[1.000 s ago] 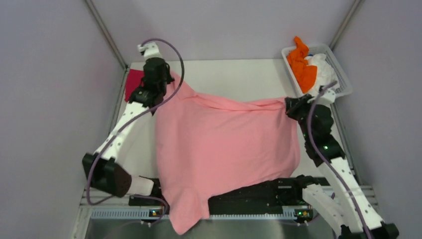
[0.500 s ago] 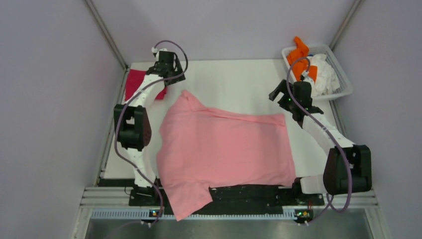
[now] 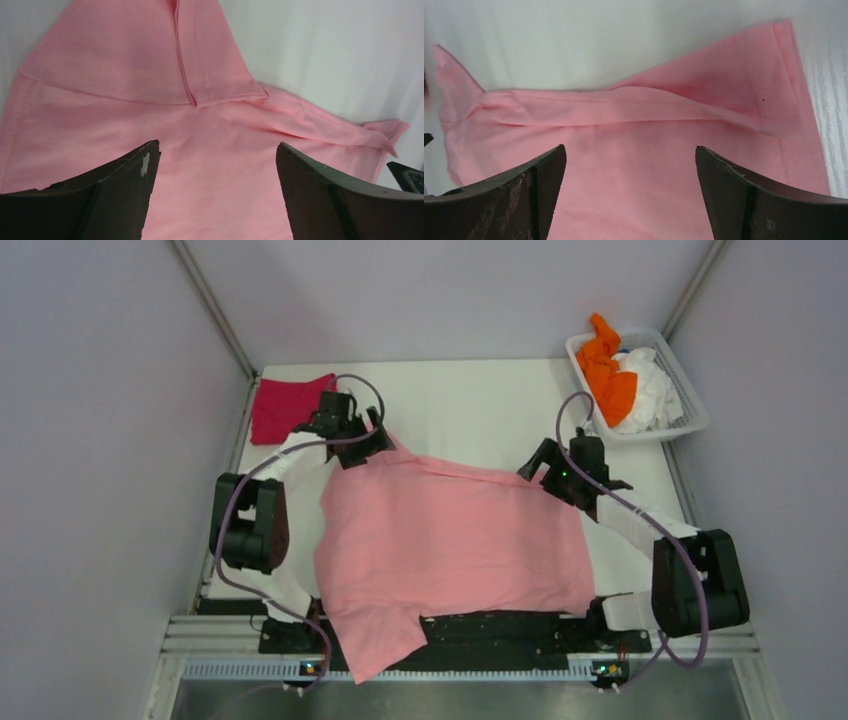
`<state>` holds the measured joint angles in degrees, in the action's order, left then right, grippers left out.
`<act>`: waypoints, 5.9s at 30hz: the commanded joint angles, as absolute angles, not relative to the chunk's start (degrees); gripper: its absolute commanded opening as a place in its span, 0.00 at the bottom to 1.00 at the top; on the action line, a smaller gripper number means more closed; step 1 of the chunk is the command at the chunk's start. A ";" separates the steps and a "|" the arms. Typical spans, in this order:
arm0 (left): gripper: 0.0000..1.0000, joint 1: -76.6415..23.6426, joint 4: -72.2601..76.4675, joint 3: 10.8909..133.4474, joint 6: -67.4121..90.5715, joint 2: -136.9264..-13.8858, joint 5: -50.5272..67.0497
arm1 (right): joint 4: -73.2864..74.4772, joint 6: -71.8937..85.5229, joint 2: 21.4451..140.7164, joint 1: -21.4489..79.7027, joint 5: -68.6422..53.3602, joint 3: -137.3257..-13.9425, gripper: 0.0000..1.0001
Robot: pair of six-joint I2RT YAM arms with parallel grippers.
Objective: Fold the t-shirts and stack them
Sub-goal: Flatten out the tshirt, then grab the side of the flattened tshirt closest away from the robot with both arms
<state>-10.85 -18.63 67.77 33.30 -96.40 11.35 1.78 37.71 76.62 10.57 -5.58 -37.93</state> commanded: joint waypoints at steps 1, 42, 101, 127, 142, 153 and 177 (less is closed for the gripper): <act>0.86 -10.89 -19.01 74.08 34.01 -103.41 16.17 | -0.53 39.70 77.36 10.94 -1.62 -37.08 0.99; 0.54 -8.59 -13.03 132.24 43.68 -145.26 22.15 | -11.47 33.90 113.02 4.93 -2.76 -74.78 0.98; 0.99 -11.30 -32.75 96.08 28.41 -114.25 5.19 | 9.96 27.55 97.37 11.72 4.50 -66.32 0.99; 0.69 -42.18 -43.89 31.23 49.98 -61.97 -3.86 | 28.50 44.38 39.48 10.55 17.90 -24.74 0.98; 0.00 -43.73 -37.09 34.71 49.43 -76.16 -7.20 | 28.24 46.30 49.37 10.44 18.51 -26.06 0.79; 0.00 -43.68 -37.33 33.15 50.66 -70.89 -6.37 | 18.50 47.88 61.92 10.40 18.37 -26.08 0.37; 0.00 -45.04 -51.87 35.08 53.79 -55.98 -2.74 | 44.39 50.09 44.41 10.54 15.14 -29.18 0.00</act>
